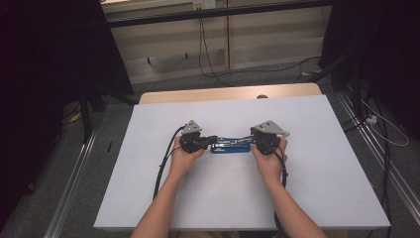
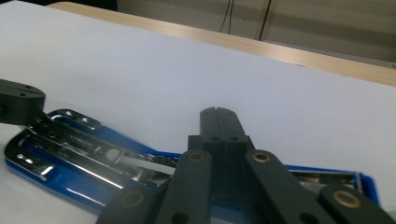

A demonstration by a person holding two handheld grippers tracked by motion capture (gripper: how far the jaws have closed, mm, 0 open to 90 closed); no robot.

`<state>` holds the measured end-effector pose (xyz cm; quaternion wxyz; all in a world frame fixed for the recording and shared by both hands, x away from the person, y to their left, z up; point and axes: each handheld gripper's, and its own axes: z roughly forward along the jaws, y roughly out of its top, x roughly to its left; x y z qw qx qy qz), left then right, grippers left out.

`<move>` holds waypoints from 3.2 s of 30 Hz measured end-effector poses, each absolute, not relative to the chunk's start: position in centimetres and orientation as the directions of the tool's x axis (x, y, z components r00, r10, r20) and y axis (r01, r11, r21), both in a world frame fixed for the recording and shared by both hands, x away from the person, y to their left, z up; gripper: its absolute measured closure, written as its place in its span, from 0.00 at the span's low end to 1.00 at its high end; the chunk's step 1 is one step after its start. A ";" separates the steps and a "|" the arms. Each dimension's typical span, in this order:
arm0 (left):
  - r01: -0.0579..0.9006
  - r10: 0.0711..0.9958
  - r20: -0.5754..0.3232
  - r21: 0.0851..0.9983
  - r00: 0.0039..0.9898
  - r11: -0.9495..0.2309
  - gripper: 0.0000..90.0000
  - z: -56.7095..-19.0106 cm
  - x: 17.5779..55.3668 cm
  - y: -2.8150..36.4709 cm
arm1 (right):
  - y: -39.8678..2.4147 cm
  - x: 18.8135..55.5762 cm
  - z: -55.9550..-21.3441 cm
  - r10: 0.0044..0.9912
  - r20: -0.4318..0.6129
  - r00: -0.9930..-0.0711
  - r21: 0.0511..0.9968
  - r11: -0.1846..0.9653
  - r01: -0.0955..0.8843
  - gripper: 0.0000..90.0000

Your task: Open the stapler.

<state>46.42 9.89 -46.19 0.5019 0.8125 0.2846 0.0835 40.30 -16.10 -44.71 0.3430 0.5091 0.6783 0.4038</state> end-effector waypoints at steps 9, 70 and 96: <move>0.381 0.545 -0.155 0.863 0.824 -0.331 1.00 -46.2 46.4 9.9 | -16.5 40.6 -45.0 0.962 -0.063 -0.266 0.878 0.181 0.444 1.00; 0.505 0.688 -0.164 0.798 0.707 -0.330 0.13 -42.6 44.7 15.1 | -26.9 40.5 -42.4 0.993 -0.041 -0.112 0.843 0.095 0.530 0.27; 0.455 0.706 -0.132 0.841 0.696 -0.292 0.12 -41.5 44.2 16.3 | -27.5 40.9 -45.2 0.991 -0.054 -0.119 0.805 0.114 0.582 0.53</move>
